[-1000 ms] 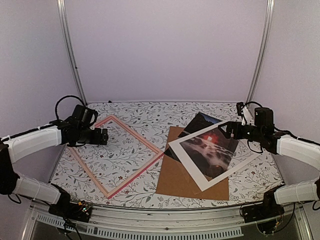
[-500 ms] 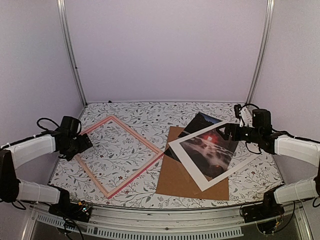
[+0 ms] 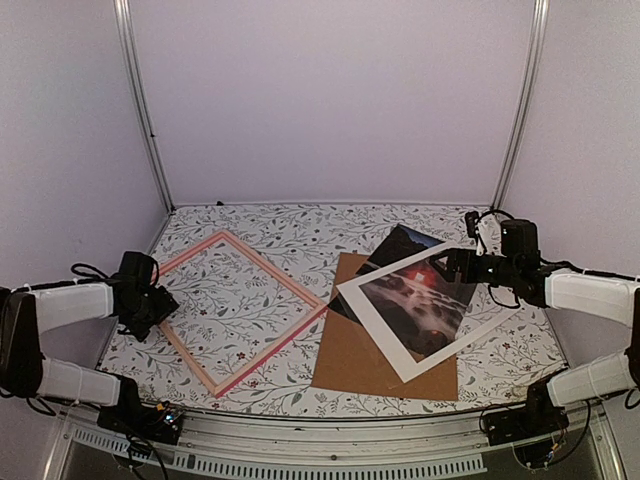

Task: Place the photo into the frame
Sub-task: Rotate the frame body at the center of the board, then rotate the glass panel on the mat board.

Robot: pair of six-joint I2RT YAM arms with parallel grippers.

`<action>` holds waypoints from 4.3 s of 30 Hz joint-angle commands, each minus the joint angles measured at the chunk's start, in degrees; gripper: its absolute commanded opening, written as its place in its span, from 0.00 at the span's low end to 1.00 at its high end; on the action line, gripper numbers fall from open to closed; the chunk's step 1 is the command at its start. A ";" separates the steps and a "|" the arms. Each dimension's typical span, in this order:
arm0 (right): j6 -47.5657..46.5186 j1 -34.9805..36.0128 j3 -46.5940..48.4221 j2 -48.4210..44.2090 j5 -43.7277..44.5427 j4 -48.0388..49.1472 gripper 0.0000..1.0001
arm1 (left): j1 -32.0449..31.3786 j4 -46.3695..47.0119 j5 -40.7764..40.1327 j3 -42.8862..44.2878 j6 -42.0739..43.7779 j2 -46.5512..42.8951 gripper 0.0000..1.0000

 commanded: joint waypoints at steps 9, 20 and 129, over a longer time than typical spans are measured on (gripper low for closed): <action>0.41 0.47 -0.67 -0.25 -0.89 1.94 0.99 | 1.50 10.92 1.79 -0.16 8.88 6.65 0.40; 0.62 0.43 0.18 -0.37 -2.18 1.68 0.99 | 1.51 12.38 1.62 9.73 21.74 15.59 0.18; 8.22 -26.33 14.18 28.21 4.67 -13.44 0.99 | -42.89 2.29 25.76 77.92 39.71 66.59 0.84</action>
